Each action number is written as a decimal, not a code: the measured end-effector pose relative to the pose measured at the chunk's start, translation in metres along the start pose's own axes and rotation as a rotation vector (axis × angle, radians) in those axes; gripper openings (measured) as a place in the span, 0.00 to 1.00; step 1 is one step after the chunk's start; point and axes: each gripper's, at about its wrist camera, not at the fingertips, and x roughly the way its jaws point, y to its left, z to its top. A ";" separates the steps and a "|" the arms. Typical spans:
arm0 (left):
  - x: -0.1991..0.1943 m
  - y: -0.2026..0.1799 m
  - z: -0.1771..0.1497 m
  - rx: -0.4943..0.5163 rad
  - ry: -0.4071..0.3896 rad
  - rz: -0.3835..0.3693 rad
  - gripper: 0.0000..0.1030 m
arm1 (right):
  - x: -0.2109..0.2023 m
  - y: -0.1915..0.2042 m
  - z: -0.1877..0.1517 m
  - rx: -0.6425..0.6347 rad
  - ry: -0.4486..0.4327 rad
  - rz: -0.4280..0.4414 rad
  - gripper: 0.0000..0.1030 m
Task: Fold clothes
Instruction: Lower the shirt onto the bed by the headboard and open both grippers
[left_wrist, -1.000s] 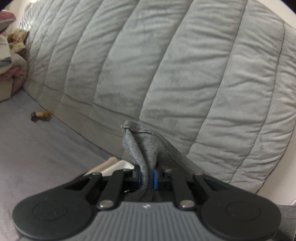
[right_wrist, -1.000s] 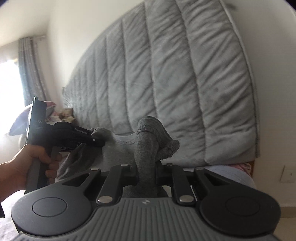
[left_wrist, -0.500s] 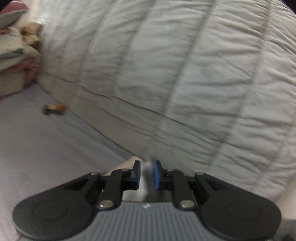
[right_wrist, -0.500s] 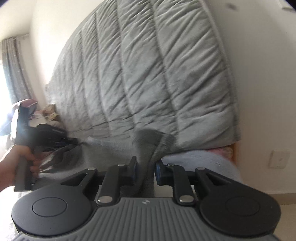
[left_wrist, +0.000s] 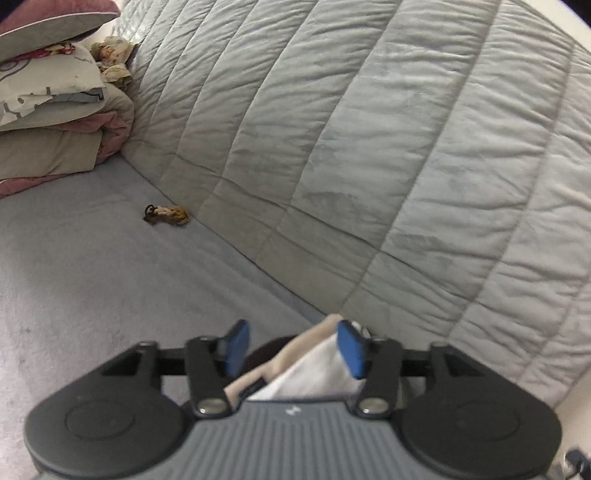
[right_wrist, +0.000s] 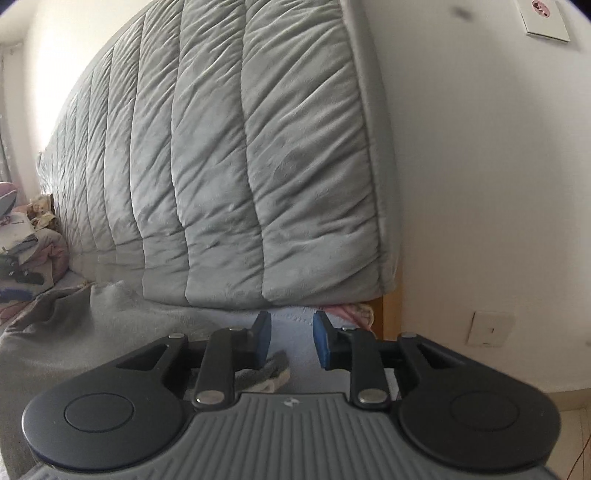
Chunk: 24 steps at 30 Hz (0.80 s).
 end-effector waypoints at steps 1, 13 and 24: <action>-0.004 0.002 -0.003 0.009 0.001 -0.015 0.60 | 0.000 0.003 0.006 -0.009 0.008 0.029 0.27; -0.038 0.042 -0.039 -0.141 -0.024 -0.017 0.61 | 0.034 0.075 0.081 -0.059 0.234 0.414 0.28; -0.033 0.062 -0.051 -0.250 -0.025 -0.031 0.51 | 0.124 0.188 0.112 -0.076 0.515 0.549 0.28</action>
